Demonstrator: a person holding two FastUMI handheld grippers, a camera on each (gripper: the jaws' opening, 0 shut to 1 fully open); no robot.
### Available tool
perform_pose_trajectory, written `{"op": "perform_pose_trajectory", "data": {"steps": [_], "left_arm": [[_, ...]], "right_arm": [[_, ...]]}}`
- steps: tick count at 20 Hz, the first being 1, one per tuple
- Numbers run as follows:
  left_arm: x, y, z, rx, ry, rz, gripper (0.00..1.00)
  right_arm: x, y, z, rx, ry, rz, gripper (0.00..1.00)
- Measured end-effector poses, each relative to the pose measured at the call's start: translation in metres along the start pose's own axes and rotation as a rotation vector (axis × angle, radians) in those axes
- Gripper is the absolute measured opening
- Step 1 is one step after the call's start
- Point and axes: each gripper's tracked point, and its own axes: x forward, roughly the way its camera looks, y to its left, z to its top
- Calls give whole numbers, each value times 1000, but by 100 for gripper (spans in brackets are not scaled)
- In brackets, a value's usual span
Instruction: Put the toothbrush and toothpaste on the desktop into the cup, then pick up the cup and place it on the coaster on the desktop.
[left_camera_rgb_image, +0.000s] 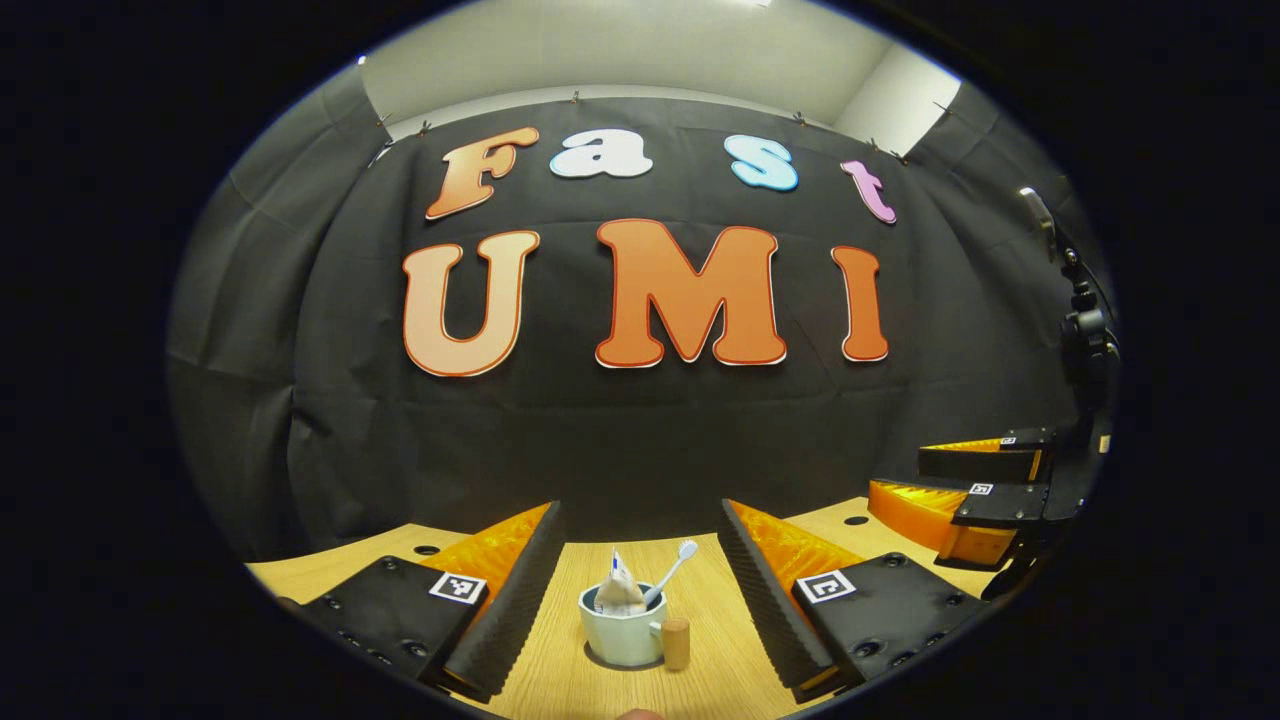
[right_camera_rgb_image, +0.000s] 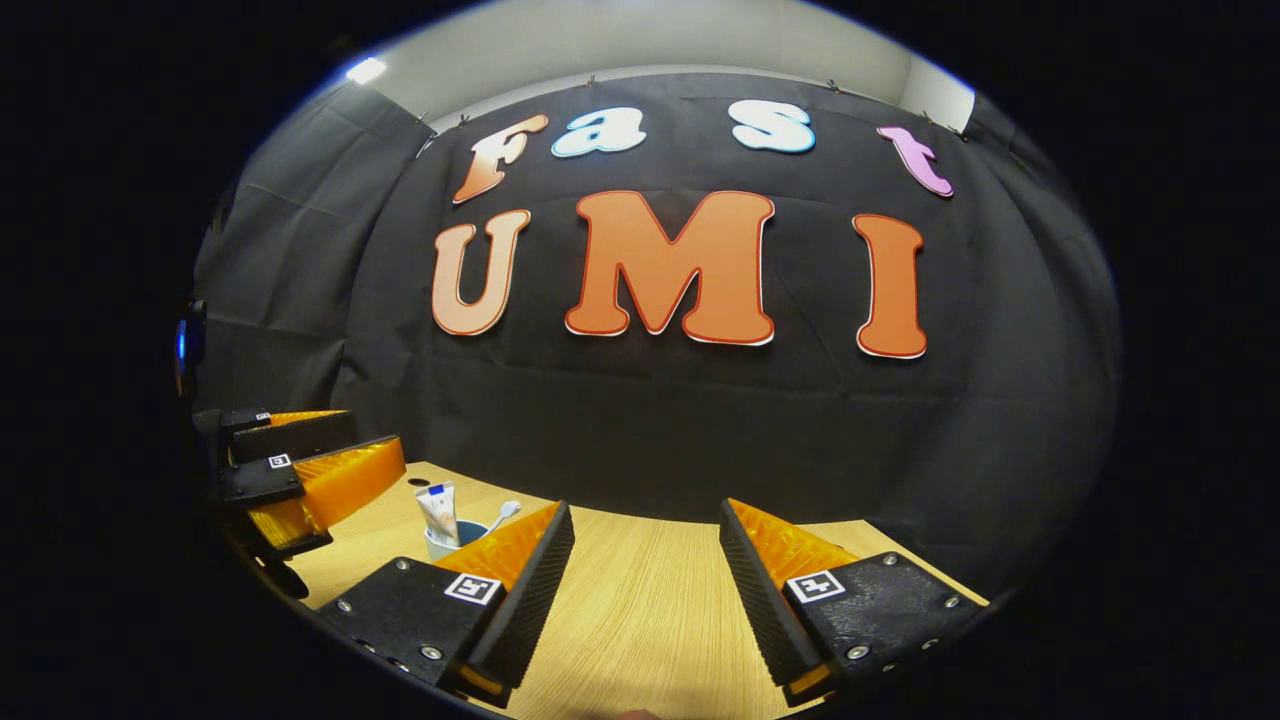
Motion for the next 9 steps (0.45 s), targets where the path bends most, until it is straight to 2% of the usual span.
{"op": "perform_pose_trajectory", "data": {"steps": [9], "left_arm": [[2, -1, -2, -18, 12, 0, 98]], "right_arm": [[1, -4, 4, -8, -5, -10, 89]]}}
